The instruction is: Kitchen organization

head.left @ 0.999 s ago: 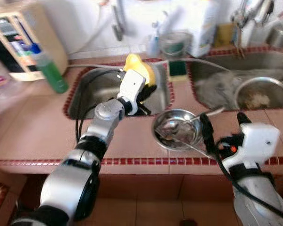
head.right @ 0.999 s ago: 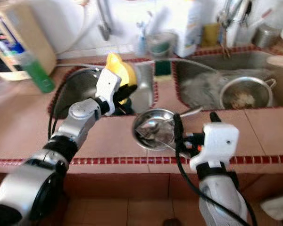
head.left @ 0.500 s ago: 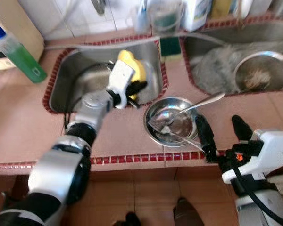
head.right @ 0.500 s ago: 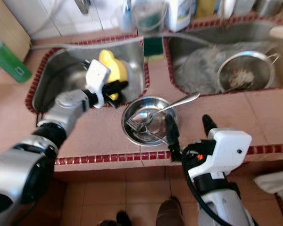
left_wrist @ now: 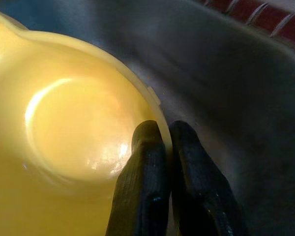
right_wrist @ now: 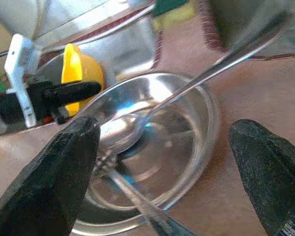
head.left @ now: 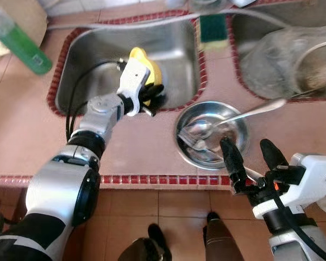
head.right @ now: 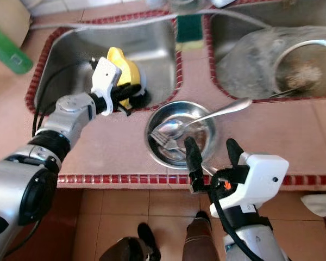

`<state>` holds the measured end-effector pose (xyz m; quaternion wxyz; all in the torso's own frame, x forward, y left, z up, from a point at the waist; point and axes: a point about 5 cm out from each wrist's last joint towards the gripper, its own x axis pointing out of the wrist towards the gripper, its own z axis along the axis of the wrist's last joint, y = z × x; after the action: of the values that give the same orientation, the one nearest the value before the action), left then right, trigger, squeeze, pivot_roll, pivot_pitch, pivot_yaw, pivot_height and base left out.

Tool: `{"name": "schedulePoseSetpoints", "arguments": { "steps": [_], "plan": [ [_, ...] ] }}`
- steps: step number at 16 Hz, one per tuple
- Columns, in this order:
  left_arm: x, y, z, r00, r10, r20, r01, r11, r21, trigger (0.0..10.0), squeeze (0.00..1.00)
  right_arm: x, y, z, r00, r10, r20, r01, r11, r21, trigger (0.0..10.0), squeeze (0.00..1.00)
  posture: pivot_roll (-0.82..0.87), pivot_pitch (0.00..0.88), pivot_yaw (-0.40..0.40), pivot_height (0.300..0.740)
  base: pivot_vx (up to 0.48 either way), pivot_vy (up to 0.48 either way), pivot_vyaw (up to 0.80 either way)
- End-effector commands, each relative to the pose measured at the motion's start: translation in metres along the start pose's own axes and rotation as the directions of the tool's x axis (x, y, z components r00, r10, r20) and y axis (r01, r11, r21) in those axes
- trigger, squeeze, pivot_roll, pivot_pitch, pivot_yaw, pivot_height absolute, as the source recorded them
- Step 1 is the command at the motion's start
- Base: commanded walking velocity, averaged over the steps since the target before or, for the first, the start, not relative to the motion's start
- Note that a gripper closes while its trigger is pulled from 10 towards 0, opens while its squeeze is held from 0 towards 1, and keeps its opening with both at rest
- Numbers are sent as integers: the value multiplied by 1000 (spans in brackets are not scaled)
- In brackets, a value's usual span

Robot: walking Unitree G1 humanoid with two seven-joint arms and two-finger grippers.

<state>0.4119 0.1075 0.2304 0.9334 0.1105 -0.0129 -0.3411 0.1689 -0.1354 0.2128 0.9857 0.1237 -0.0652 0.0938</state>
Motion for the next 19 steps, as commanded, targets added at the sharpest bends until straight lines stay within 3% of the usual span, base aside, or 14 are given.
{"name": "schedulePoseSetpoints", "arguments": {
  "steps": [1, 7, 14, 15, 19],
  "plan": [
    [-6, 8, -6, 999, 28, -43, -28, 1000, -1, 10000, 0, -5, 4, 5, 999, 37, 26, -37, 999, 15, 10000, 0, -457, 420, 237, 740, 0, 0, 0],
    [-11, 17, -1, 998, 51, -41, -51, 999, 9, 10000, 0, -2, 16, 17, 980, 158, 119, -168, 983, 71, 10000, 0, -450, 415, 240, 740, 0, 0, 0],
    [-17, 25, -8, 992, 95, -89, -95, 995, 11, 10000, 0, 3, 21, 23, 971, 195, 136, -207, 975, 80, 10000, 0, -449, 406, 236, 740, 0, 0, 0],
    [-18, 26, -9, 990, 111, -91, -111, 994, 1, 10000, 1000, 3, 22, 22, 970, 203, 131, -214, 973, 81, 10000, 0, -448, 403, 235, 740, 0, 0, 0],
    [-16, 26, -5, 992, 99, -80, -98, 995, 16, 10000, 1000, 4, 22, 23, 972, 203, 122, -213, 974, 82, 10000, 0, -441, 394, 235, 740, 0, 0, 0]
  ]
}}
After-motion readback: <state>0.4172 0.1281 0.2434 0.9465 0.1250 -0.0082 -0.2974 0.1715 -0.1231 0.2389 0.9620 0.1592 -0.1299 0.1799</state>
